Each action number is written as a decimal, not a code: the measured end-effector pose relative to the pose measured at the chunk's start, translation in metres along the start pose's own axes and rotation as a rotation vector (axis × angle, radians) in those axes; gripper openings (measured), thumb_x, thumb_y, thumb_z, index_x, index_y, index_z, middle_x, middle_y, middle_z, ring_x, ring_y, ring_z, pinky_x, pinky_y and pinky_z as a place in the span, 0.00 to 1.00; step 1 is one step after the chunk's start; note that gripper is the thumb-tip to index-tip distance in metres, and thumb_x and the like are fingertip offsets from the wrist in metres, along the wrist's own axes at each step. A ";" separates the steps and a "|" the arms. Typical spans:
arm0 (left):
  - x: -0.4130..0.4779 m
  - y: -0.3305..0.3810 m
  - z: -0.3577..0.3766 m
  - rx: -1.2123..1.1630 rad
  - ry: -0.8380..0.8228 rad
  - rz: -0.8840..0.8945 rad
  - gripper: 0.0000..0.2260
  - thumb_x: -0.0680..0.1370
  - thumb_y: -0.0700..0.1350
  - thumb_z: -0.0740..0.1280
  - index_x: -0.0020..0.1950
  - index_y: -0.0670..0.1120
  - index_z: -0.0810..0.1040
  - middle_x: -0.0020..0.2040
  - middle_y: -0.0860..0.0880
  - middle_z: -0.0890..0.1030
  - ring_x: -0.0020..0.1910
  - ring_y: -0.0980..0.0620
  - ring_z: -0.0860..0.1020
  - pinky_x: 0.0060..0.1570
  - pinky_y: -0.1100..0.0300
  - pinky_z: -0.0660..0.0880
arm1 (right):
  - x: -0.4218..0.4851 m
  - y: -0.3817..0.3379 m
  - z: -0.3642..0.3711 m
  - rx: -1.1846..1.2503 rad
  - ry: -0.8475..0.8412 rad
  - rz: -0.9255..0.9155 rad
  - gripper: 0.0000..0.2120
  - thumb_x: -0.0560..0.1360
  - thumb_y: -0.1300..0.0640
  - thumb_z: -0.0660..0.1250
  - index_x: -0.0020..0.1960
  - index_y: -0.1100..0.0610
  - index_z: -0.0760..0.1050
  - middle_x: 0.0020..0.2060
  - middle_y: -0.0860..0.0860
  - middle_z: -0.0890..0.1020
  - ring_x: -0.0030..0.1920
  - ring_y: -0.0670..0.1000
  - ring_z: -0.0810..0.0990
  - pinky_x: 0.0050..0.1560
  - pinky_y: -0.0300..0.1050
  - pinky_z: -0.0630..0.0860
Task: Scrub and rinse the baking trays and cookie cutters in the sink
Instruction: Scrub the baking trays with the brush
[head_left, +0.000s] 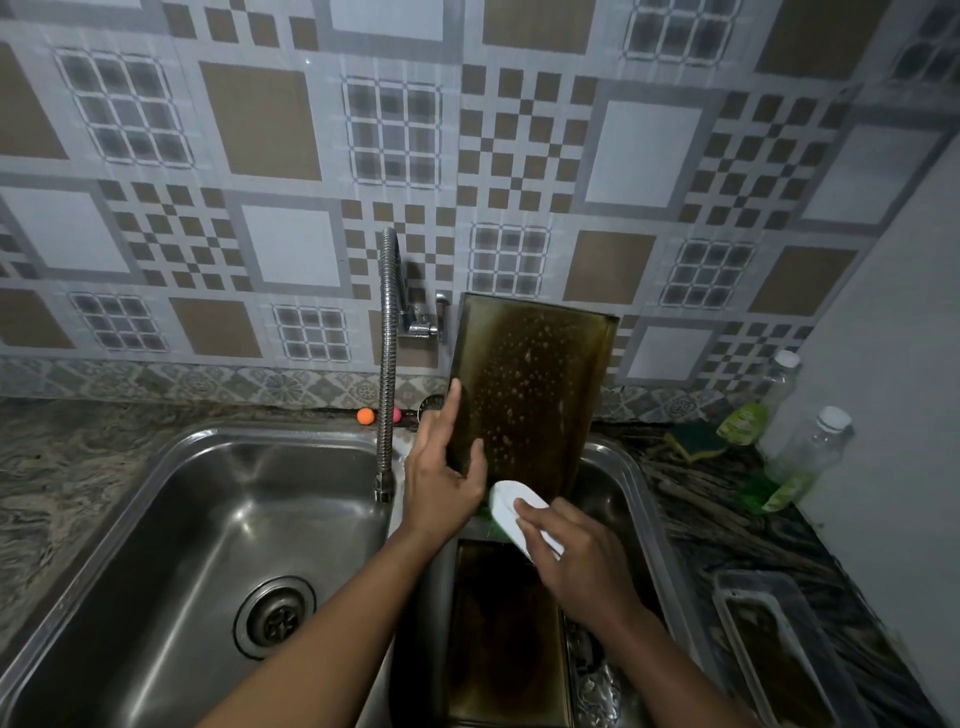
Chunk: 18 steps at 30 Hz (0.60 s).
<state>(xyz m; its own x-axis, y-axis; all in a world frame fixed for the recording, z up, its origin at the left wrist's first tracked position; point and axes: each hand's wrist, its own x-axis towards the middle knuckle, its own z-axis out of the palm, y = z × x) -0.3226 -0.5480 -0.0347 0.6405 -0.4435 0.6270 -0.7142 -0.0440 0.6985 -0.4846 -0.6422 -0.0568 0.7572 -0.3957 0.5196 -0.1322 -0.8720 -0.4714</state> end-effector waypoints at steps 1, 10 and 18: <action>0.001 0.001 0.000 0.006 -0.006 0.009 0.32 0.75 0.36 0.69 0.78 0.44 0.62 0.57 0.42 0.76 0.52 0.55 0.73 0.56 0.75 0.67 | -0.002 0.004 -0.001 -0.010 0.002 0.027 0.13 0.77 0.51 0.66 0.60 0.49 0.80 0.41 0.46 0.80 0.38 0.46 0.79 0.33 0.36 0.70; -0.004 -0.002 -0.001 0.034 -0.043 0.000 0.33 0.76 0.38 0.69 0.78 0.48 0.60 0.52 0.47 0.75 0.43 0.54 0.73 0.45 0.64 0.75 | 0.027 0.003 -0.022 0.023 0.318 0.129 0.13 0.77 0.55 0.66 0.59 0.55 0.81 0.45 0.48 0.82 0.45 0.43 0.78 0.40 0.35 0.72; -0.011 0.006 0.003 0.009 -0.083 0.009 0.34 0.76 0.41 0.69 0.79 0.52 0.59 0.56 0.47 0.76 0.43 0.48 0.77 0.46 0.56 0.77 | 0.093 -0.008 -0.038 0.200 0.606 0.250 0.13 0.80 0.58 0.64 0.62 0.60 0.78 0.55 0.51 0.81 0.55 0.43 0.77 0.50 0.22 0.70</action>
<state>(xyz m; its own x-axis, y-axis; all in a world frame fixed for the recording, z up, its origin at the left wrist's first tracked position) -0.3348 -0.5456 -0.0386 0.6085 -0.5168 0.6022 -0.7226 -0.0474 0.6896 -0.4369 -0.6829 0.0225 0.2202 -0.7207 0.6574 -0.0918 -0.6862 -0.7216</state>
